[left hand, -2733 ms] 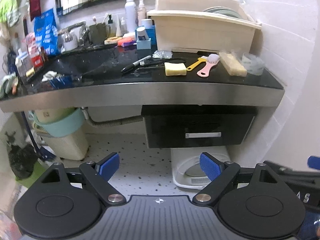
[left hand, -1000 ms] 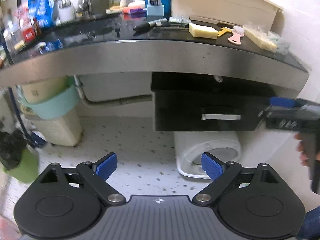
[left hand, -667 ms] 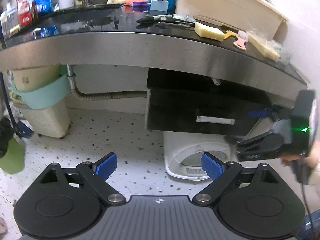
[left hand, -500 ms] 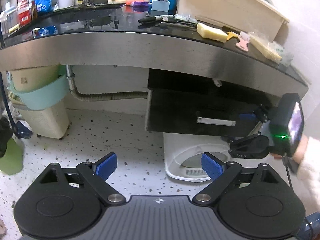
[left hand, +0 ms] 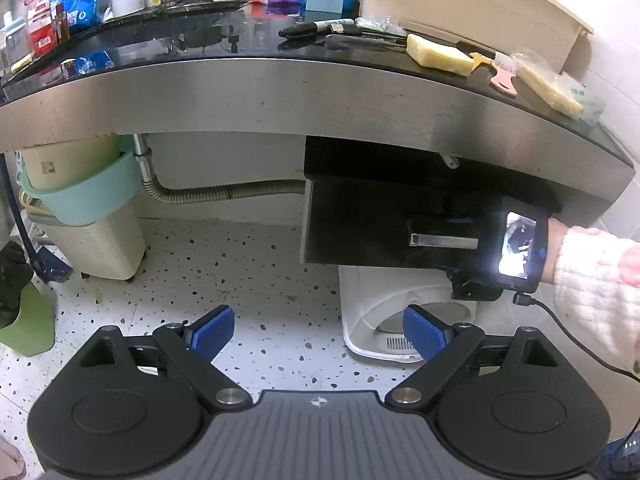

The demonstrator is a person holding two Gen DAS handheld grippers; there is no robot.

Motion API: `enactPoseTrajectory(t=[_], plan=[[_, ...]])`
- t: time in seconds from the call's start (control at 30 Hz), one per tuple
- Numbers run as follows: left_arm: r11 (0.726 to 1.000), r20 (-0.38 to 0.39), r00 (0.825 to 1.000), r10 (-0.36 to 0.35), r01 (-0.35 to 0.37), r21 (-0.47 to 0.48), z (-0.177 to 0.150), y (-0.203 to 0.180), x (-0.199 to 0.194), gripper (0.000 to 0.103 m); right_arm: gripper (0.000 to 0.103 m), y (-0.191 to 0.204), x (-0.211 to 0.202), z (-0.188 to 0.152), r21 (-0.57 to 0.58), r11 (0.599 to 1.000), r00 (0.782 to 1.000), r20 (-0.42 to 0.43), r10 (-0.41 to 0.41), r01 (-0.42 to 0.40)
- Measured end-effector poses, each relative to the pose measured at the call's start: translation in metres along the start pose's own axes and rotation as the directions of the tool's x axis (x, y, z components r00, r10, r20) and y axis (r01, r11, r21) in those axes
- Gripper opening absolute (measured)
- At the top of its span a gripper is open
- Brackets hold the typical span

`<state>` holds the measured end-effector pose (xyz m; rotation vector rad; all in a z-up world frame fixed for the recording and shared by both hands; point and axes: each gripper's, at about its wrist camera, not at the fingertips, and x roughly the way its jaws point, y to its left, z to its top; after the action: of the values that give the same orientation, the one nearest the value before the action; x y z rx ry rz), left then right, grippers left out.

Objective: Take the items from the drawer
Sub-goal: 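Move the right tool down to the black drawer's silver handle, then close the right gripper on the drawer handle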

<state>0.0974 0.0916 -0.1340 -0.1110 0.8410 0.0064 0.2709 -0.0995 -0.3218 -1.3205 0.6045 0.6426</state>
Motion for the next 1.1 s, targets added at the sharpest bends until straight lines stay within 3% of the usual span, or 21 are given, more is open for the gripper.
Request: enactPoseTrajectory(t=[0.43, 0.63, 0.8, 0.93, 1.1], plan=[[1.0, -0.012, 1.0, -0.022, 0.023, 0.01, 0.006, -0.006, 0.002, 0.092, 0.059, -0.008, 0.034, 0.007, -0.01, 0.998, 0.999, -0.004, 0.054, -0.054], [0.999, -0.008, 1.0, -0.03, 0.03, 0.033, 0.011, -0.018, -0.005, 0.092, 0.075, 0.003, 0.035, 0.006, -0.077, 0.996, 0.999, -0.019, 0.044, -0.045], [0.998, -0.01, 0.999, -0.036, 0.036, 0.044, 0.012, -0.024, -0.008, 0.092, 0.078, -0.002, 0.034, 0.006, -0.01, 0.998, 0.998, -0.004, 0.067, -0.067], [0.998, -0.01, 0.999, -0.043, 0.044, 0.047, 0.014, -0.028, -0.009, 0.092, 0.074, -0.002, 0.033, 0.007, -0.017, 0.998, 0.998, -0.008, 0.058, -0.058], [0.997, -0.006, 0.999, -0.043, 0.043, 0.059, 0.013, -0.033, -0.01, 0.092, 0.056, -0.011, 0.029, 0.006, 0.015, 0.999, 0.999, 0.002, 0.046, -0.046]])
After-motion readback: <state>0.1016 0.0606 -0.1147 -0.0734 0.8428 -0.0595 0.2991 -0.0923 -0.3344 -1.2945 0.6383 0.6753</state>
